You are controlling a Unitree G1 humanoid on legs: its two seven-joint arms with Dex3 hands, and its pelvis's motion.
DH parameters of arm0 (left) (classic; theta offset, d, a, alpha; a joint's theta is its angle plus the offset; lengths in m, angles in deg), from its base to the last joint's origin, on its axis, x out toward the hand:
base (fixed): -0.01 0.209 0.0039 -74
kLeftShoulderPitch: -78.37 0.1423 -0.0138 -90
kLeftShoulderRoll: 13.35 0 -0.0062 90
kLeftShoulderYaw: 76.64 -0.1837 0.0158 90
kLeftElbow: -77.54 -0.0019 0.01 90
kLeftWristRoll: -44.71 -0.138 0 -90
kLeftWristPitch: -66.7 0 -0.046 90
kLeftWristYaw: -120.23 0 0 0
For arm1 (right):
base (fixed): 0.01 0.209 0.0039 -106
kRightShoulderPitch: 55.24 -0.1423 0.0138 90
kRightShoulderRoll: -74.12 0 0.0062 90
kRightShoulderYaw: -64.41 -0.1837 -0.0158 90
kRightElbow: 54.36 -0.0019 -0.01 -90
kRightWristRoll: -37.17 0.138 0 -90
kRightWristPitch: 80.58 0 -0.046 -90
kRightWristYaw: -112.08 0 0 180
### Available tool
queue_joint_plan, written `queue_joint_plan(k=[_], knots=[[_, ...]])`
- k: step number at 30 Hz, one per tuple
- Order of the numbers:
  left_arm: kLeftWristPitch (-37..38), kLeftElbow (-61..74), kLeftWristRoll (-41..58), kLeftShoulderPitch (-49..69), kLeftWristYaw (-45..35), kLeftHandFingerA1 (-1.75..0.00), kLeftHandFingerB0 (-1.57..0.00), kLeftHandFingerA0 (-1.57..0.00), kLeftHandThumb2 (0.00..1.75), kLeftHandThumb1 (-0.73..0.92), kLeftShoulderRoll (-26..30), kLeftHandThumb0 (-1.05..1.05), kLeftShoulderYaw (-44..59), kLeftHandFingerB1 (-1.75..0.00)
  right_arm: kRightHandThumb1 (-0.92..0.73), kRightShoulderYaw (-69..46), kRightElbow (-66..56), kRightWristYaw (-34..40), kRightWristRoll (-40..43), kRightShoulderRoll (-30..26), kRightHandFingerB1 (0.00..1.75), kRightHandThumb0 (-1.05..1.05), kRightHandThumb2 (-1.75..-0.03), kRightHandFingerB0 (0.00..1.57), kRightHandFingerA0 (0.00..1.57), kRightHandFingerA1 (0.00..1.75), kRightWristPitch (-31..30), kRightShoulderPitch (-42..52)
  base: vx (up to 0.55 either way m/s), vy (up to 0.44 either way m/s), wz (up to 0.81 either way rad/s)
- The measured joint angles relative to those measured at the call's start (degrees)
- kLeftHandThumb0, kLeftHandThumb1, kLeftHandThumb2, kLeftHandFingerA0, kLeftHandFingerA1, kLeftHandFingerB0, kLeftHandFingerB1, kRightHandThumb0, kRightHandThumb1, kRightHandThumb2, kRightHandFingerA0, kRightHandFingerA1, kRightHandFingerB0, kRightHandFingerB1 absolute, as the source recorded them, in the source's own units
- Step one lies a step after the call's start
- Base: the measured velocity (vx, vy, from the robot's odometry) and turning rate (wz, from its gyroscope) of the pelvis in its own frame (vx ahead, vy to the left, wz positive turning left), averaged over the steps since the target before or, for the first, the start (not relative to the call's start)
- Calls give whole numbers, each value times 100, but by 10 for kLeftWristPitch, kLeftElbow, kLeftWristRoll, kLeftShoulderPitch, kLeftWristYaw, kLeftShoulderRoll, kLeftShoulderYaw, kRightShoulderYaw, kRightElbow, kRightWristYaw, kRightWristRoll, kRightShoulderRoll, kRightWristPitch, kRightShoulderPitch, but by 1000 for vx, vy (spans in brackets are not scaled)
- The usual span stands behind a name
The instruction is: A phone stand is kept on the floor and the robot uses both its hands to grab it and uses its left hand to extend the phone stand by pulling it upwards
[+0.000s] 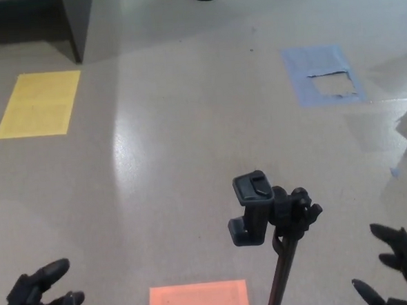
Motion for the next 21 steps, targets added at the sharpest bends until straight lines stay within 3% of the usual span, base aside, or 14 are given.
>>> queue_joint_plan(k=[3, 4, 8, 9, 18, 19, 21], knots=[[20, 13, -1, -5, 3, -80, -49, -52, 64, 80, -11, -93, -7, -66, -4, 0, -21, -1, 0, -4, 61, -42, -83, 14, 15, 61, 14, 0, 0, 0, 0], [27, 17, -1, -6, 4, -75, -54, -57, 61, 78, -13, -95, -10, -64, -51, 1, -27, -1, 0, -5, 36, -105, -97, 0, 3, 65, 19, 0, 0, 0, 0], [50, 52, -7, -22, 7, -75, -54, -58, 64, 78, -30, -94, -43, -64, -51, 8, -77, -2, -4, -8, 33, -105, -98, 0, 3, 64, 33, 5, 0, 0, 0], [57, 64, -10, -30, 8, -78, -51, -61, 105, 64, -35, -105, -54, -66, -52, 11, -92, -2, -6, -8, 28, -105, -98, 0, 2, 60, 37, 6, 0, 0, 0], [66, 167, -45, -85, 12, -75, -45, -56, 106, 61, -56, -105, -168, -64, -53, 37, -134, -1, -32, -10, 29, -105, -100, 0, 0, 63, 54, 6, 0, 0, 0], [64, 171, -47, -85, 12, -77, -35, -60, 106, 58, -56, -105, -173, -60, -65, 38, -135, -1, -34, -10, 6, -105, -70, 0, 0, 72, 54, 6, 0, 0, 0], [51, 190, -50, -84, 11, -77, -35, -60, 106, 58, -55, -105, -198, -60, -65, 45, -140, 0, -42, -11, 6, -105, -70, 0, 0, 72, 51, 6, 0, 0, 0]])
